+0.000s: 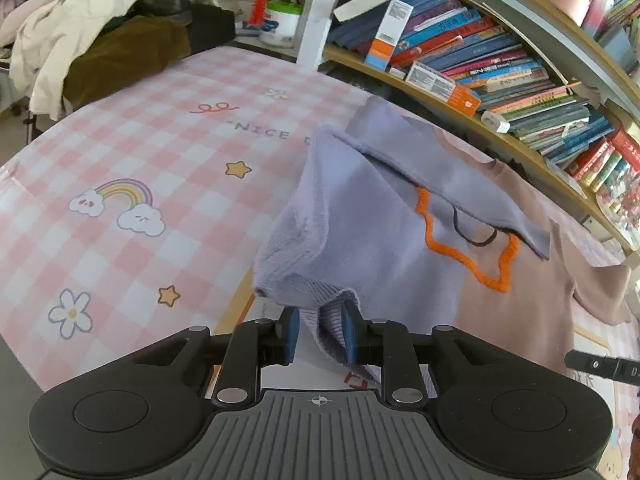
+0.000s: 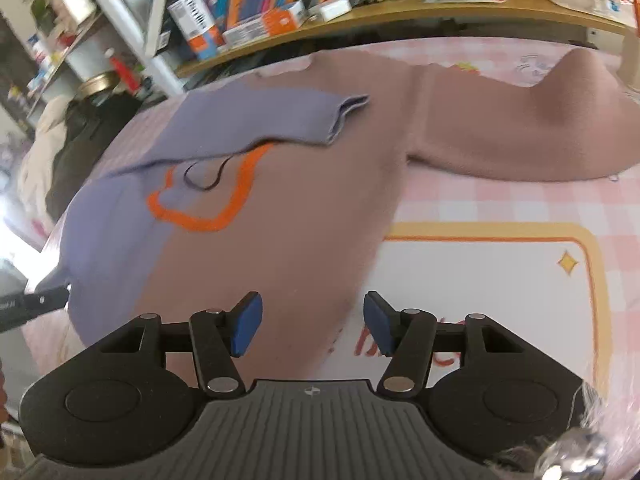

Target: Fold clothes

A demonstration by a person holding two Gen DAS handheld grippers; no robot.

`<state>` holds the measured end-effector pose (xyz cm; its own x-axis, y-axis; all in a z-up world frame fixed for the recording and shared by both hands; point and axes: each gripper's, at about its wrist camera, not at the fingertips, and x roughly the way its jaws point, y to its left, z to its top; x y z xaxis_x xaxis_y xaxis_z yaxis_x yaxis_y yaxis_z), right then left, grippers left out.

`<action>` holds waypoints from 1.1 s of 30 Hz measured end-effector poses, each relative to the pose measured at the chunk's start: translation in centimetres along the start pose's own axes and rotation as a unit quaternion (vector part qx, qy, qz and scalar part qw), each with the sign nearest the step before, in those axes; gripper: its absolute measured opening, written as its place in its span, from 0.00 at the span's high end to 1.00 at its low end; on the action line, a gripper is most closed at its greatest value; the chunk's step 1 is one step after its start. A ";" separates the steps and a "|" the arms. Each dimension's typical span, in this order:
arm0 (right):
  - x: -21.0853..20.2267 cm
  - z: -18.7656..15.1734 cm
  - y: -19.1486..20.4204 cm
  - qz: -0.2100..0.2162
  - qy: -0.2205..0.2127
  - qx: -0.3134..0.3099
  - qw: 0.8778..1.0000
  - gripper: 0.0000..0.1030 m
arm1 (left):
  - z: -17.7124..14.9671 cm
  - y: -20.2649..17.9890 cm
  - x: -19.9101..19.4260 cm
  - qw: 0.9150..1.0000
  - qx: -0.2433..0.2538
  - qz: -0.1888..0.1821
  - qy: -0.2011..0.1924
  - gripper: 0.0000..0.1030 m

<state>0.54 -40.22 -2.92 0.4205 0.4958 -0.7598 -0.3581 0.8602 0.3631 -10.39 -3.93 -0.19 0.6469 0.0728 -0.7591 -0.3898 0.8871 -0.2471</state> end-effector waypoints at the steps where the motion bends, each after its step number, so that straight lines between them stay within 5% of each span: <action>1: 0.1 -0.2 0.3 0.002 0.004 -0.007 1.000 0.51 | 0.0 0.0 -0.1 1.000 -0.001 0.002 -0.002 0.77; 6: 0.3 -0.9 1.7 -0.011 0.006 -0.064 0.998 0.57 | 0.6 0.4 -0.1 1.000 -0.005 0.019 -0.023 0.77; 15: 0.9 -1.1 2.2 -0.021 -0.005 -0.095 0.995 0.89 | 2.4 0.6 -0.8 0.997 0.006 0.052 -0.053 0.75; 19: 0.9 -0.9 1.9 -0.017 -0.006 -0.091 0.996 0.91 | 3.0 -0.1 -0.1 0.996 0.047 0.055 -0.051 0.44; 23: 1.0 -0.9 2.0 -0.018 -0.007 -0.091 0.996 0.91 | 3.5 -1.1 2.3 0.993 0.094 0.067 -0.034 0.44; 27: 0.9 -0.9 2.0 -0.026 -0.005 -0.099 0.995 0.91 | 4.2 -0.4 4.7 0.993 0.085 0.080 -0.025 0.44; 28: 0.8 -0.8 2.0 -0.030 -0.006 -0.101 0.994 0.91 | 4.2 -0.2 5.0 0.994 0.078 0.077 -0.023 0.49; 31: 0.4 -0.6 1.4 -0.046 -0.012 -0.098 0.994 0.91 | 4.1 -0.3 5.4 0.998 0.058 0.026 -0.003 0.96; 33: 0.2 -0.4 0.5 -0.063 -0.018 -0.085 0.994 0.91 | 3.7 -1.5 4.0 0.997 0.069 -0.018 -0.015 0.96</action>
<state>0.14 -39.75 -3.07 0.4990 0.3914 -0.7732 -0.4352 0.8847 0.1670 -4.80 -3.28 -0.67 0.6792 0.0527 -0.7320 -0.2741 0.9434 -0.1865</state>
